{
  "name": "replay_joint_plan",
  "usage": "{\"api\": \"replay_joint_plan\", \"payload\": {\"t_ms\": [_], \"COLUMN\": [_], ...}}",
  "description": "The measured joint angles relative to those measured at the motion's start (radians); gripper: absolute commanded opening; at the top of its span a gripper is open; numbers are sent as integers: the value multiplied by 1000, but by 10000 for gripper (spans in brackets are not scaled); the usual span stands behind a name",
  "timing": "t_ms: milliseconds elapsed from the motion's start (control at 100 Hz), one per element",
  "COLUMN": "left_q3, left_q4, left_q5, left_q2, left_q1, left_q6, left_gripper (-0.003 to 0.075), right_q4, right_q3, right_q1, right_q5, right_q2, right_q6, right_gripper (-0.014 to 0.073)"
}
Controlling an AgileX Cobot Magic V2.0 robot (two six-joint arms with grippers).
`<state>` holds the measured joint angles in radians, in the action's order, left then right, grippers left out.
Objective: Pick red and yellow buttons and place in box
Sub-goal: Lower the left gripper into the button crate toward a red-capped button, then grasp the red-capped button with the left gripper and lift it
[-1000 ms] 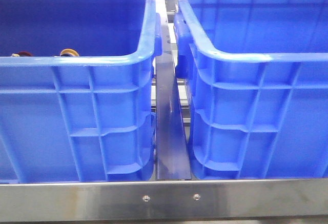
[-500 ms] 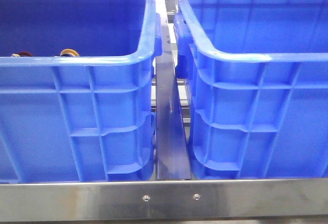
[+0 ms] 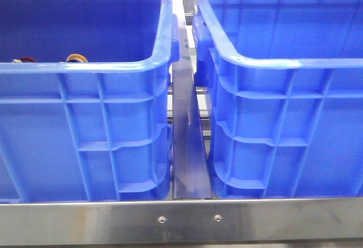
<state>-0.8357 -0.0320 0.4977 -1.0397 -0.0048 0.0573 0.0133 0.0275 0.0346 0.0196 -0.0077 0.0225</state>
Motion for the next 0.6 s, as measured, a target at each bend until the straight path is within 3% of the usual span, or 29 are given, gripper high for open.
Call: {"api": "replay_joint_plan", "payload": {"t_ms": [370, 600], "left_q3": [-331, -475], "left_q4": [2, 13], "left_q5": [288, 369], "left_q2": [-364, -541], "left_q1": [-77, -77], "left_q6": [-9, -11], "left_gripper": [514, 514], "right_q4": [0, 0], "right_q3": [0, 0], "right_q1": [0, 0], "right_q5": [0, 0], "right_q2": [0, 0], "right_q6": [0, 0], "right_gripper": [-102, -102]}}
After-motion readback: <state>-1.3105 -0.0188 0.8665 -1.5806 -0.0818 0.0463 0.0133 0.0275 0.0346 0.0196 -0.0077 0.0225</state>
